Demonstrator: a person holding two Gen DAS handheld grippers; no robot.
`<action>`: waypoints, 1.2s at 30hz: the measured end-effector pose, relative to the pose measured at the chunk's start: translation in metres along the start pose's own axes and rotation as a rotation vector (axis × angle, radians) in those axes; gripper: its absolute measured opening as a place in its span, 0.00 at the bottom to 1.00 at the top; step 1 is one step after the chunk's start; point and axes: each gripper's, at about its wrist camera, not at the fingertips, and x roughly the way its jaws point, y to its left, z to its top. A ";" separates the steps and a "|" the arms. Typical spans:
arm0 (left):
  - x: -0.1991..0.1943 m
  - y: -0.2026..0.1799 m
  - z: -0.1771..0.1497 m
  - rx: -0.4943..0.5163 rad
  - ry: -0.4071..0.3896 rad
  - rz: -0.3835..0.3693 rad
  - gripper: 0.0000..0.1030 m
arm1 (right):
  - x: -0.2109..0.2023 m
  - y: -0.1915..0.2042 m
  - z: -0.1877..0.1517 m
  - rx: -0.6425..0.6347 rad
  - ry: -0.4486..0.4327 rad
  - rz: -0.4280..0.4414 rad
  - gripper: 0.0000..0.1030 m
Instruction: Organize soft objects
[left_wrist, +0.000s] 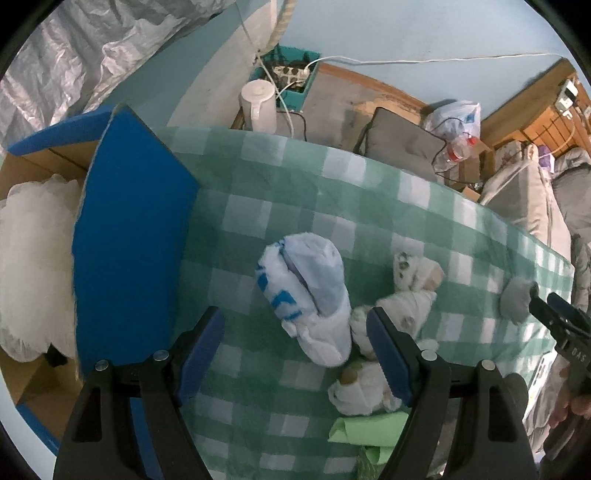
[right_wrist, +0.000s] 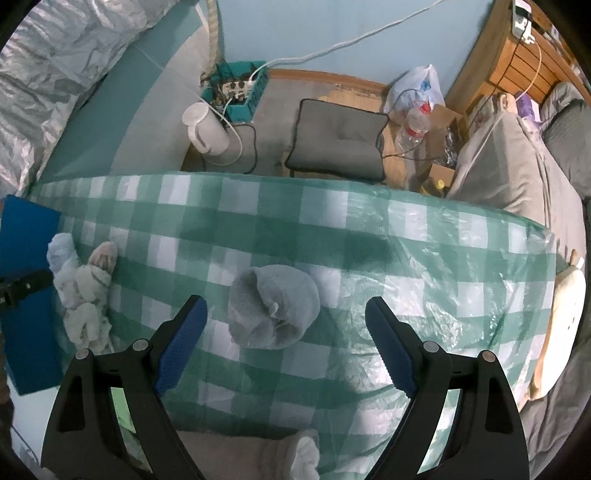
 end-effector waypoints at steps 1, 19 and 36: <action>0.002 0.000 0.002 -0.002 0.004 0.002 0.78 | 0.004 -0.001 0.001 0.002 0.007 -0.004 0.84; 0.034 -0.002 0.008 0.009 0.048 0.015 0.65 | 0.036 0.009 -0.002 -0.028 0.064 -0.045 0.79; 0.011 -0.016 -0.010 0.156 -0.017 0.025 0.44 | 0.019 0.019 -0.015 -0.090 0.029 0.003 0.30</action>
